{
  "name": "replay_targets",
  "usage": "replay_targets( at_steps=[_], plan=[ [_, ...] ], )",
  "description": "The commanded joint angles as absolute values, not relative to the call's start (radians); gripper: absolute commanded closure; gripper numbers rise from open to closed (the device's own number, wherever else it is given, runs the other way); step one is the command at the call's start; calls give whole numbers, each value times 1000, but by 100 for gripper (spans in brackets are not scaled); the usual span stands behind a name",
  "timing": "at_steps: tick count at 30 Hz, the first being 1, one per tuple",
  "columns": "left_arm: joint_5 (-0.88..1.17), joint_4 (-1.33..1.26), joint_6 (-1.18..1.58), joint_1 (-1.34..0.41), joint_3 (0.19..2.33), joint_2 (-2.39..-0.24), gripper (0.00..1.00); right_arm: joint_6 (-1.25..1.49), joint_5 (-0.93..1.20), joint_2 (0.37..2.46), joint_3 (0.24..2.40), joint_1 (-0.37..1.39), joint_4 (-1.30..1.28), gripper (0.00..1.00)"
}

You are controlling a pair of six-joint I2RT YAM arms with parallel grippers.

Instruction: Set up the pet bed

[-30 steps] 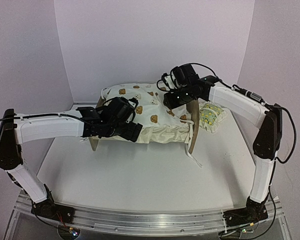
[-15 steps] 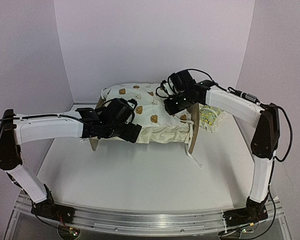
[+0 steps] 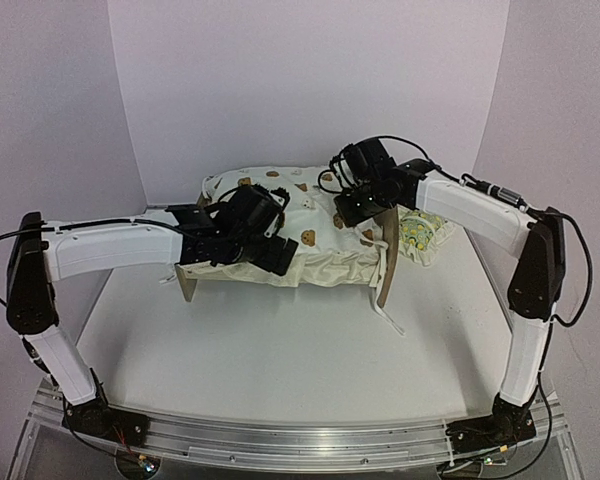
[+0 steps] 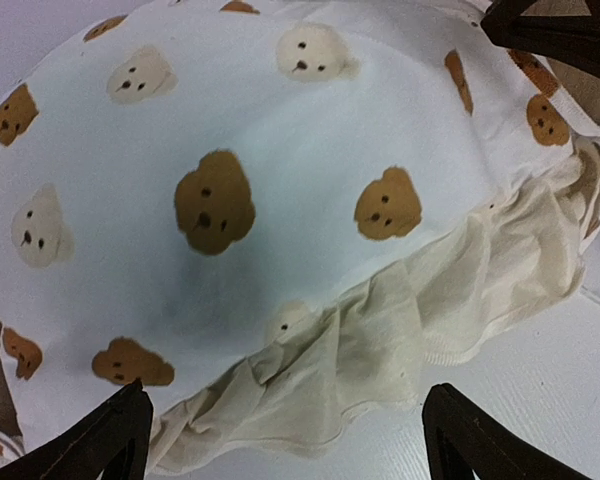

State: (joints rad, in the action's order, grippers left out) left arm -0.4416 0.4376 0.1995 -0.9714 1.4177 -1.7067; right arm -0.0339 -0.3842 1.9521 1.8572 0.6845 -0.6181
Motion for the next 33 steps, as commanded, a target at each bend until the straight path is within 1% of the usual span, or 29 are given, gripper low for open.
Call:
replay_targets(
  at_steps=[1,4,8,14,18,20,22,23,24,25,26,27,28,30,33],
  plan=[
    [-403,416,115,-969,1582,-1802,2,-26,-639,1872,1889,683,-565,97],
    [-382,413,73,-970,1687,-1883,0,-20,-686,1873,1896,683,-555,97],
    [-363,408,11,-969,1817,-1999,1,-9,-810,1873,1887,683,-545,99],
    [-345,415,-27,-969,1983,-2132,1,-8,-882,1861,1879,683,-522,100],
    [-370,389,-42,-969,2032,-2188,5,-8,-902,1838,1871,683,-492,100],
    [-384,372,-50,-969,2046,-2210,11,-8,-901,1829,1870,683,-477,100],
    [-397,356,-56,-969,2061,-2234,23,-8,-904,1826,1872,683,-472,100],
    [-408,348,-57,-969,2070,-2244,32,-8,-909,1825,1872,683,-471,100],
    [-417,349,-53,-968,2087,-2255,47,-8,-916,1824,1869,683,-471,100],
    [-423,358,-48,-967,2108,-2268,66,-8,-923,1824,1865,683,-471,100],
    [-432,371,-42,-966,2133,-2275,78,-8,-929,1825,1862,683,-471,100],
    [-437,379,-36,-966,2141,-2275,86,-8,-934,1828,1861,683,-471,100],
    [-442,381,-31,-966,2139,-2267,91,-8,-943,1830,1859,683,-471,100],
    [-464,371,-23,-967,2119,-2239,97,-8,-959,1836,1859,684,-474,100],
    [-521,360,-10,-964,2083,-2184,100,34,-969,1844,1853,685,-482,100]
  ],
)
